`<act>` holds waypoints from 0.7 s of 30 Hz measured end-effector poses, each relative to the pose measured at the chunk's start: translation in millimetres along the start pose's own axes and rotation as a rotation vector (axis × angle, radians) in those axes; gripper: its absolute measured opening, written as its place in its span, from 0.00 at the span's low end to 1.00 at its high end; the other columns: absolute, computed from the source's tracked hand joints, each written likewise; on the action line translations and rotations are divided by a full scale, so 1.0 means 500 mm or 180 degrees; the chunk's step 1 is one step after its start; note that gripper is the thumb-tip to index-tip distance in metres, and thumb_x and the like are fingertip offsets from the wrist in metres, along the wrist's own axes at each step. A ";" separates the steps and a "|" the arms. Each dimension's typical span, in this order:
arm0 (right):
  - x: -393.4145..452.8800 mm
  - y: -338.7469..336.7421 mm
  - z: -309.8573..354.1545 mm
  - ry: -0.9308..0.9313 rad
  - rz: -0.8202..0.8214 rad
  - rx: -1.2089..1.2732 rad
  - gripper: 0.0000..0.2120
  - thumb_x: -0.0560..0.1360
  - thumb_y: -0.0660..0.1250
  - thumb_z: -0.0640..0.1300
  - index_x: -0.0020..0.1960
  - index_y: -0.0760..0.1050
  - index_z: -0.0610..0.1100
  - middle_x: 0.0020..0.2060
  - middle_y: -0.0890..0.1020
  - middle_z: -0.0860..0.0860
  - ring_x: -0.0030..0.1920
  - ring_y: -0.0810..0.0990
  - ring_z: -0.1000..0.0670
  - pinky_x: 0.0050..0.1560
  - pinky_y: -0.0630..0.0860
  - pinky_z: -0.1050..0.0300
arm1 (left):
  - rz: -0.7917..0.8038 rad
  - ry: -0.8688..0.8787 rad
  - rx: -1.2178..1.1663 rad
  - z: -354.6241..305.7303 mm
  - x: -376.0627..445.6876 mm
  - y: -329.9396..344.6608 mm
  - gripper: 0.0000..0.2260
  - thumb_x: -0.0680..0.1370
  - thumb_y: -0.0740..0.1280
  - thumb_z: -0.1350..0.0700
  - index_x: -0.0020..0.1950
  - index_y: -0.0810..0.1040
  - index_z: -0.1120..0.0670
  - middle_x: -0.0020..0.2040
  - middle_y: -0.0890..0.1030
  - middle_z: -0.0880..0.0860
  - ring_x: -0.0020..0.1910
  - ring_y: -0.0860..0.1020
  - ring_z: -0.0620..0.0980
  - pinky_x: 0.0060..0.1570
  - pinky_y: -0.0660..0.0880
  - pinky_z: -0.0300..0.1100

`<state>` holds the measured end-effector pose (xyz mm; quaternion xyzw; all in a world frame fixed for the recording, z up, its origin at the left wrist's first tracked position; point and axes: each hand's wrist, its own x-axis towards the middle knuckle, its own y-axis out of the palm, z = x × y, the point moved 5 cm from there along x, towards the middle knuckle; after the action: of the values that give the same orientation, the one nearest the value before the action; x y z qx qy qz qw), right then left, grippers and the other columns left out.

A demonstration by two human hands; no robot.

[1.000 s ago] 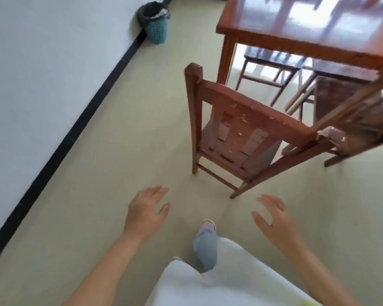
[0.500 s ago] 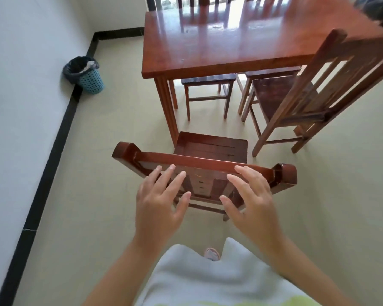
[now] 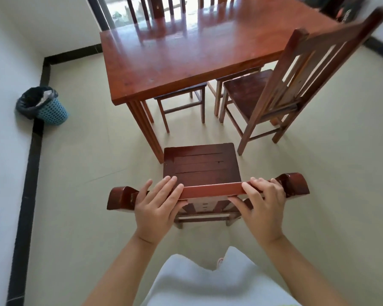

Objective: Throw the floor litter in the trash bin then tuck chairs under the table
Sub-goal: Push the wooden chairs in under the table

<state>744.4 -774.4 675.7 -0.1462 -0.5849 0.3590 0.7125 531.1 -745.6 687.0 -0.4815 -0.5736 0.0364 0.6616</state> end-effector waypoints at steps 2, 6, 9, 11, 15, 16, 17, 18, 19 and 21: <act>0.014 0.015 -0.004 -0.0059 -0.0075 -0.0056 0.17 0.76 0.58 0.57 0.50 0.70 0.43 0.50 0.70 0.47 0.50 0.70 0.44 0.67 0.56 0.57 | -0.0100 0.0082 0.0069 0.008 0.013 0.013 0.11 0.77 0.60 0.48 0.53 0.75 0.53 0.51 0.81 0.55 0.55 0.77 0.50 0.61 0.65 0.42; 0.061 0.052 -0.017 -0.0097 -0.0158 -0.0181 0.18 0.76 0.57 0.58 0.50 0.69 0.42 0.50 0.69 0.46 0.50 0.70 0.43 0.65 0.59 0.54 | -0.0226 0.0155 0.0057 0.040 0.061 0.040 0.11 0.77 0.61 0.49 0.53 0.77 0.54 0.49 0.83 0.57 0.54 0.75 0.51 0.60 0.65 0.41; 0.109 0.086 -0.035 -0.0112 -0.0125 -0.0272 0.19 0.76 0.56 0.58 0.51 0.68 0.41 0.51 0.69 0.46 0.51 0.69 0.43 0.61 0.62 0.47 | -0.0278 0.0153 0.0068 0.059 0.108 0.065 0.13 0.76 0.62 0.49 0.49 0.81 0.56 0.47 0.84 0.57 0.52 0.76 0.52 0.57 0.69 0.42; 0.142 0.109 -0.057 -0.0136 -0.0095 -0.0321 0.20 0.76 0.54 0.59 0.51 0.68 0.41 0.51 0.68 0.46 0.51 0.69 0.43 0.60 0.62 0.47 | -0.0264 0.0148 0.0100 0.068 0.141 0.086 0.14 0.77 0.61 0.50 0.48 0.82 0.57 0.46 0.84 0.57 0.50 0.79 0.54 0.54 0.71 0.44; 0.209 0.151 -0.108 -0.0240 -0.0124 -0.0287 0.21 0.76 0.53 0.59 0.52 0.67 0.41 0.51 0.68 0.46 0.51 0.69 0.43 0.60 0.61 0.47 | -0.0232 0.0136 0.0240 0.079 0.205 0.135 0.16 0.77 0.59 0.49 0.47 0.82 0.57 0.45 0.84 0.56 0.46 0.82 0.54 0.51 0.75 0.44; 0.228 0.162 -0.120 -0.0264 -0.0128 -0.0270 0.21 0.76 0.53 0.60 0.52 0.67 0.41 0.51 0.67 0.46 0.51 0.69 0.43 0.60 0.61 0.47 | -0.0233 0.0123 0.0291 0.081 0.221 0.148 0.16 0.77 0.59 0.48 0.47 0.82 0.57 0.45 0.84 0.56 0.46 0.82 0.54 0.51 0.74 0.46; 0.245 0.173 -0.134 -0.0292 -0.0127 -0.0252 0.21 0.76 0.53 0.60 0.51 0.67 0.41 0.51 0.67 0.46 0.51 0.69 0.43 0.60 0.61 0.46 | -0.0238 0.0105 0.0342 0.084 0.235 0.161 0.16 0.77 0.59 0.48 0.47 0.82 0.57 0.45 0.84 0.56 0.46 0.82 0.54 0.51 0.74 0.47; 0.261 0.182 -0.148 -0.0330 -0.0133 -0.0232 0.21 0.77 0.53 0.60 0.51 0.67 0.41 0.50 0.67 0.46 0.51 0.69 0.43 0.59 0.61 0.46 | -0.0247 0.0088 0.0391 0.085 0.249 0.174 0.17 0.78 0.59 0.48 0.47 0.82 0.57 0.45 0.84 0.56 0.46 0.82 0.54 0.51 0.73 0.48; 0.276 0.191 -0.163 -0.0384 -0.0150 -0.0203 0.21 0.77 0.53 0.60 0.51 0.67 0.41 0.50 0.67 0.46 0.51 0.69 0.43 0.59 0.62 0.46 | -0.0266 0.0073 0.0445 0.084 0.260 0.187 0.17 0.78 0.58 0.48 0.47 0.82 0.57 0.44 0.84 0.56 0.46 0.82 0.54 0.51 0.72 0.49; 0.300 0.206 -0.194 -0.0516 -0.0187 -0.0100 0.21 0.77 0.53 0.59 0.51 0.67 0.40 0.50 0.68 0.45 0.50 0.69 0.43 0.58 0.62 0.45 | -0.0295 0.0030 0.0549 0.076 0.281 0.209 0.18 0.78 0.57 0.48 0.47 0.82 0.57 0.44 0.85 0.56 0.45 0.82 0.54 0.50 0.73 0.49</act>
<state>809.2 -579.1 693.7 -0.1106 -0.6502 0.3394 0.6707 601.2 -582.5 713.2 -0.3960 -0.5868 0.0527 0.7043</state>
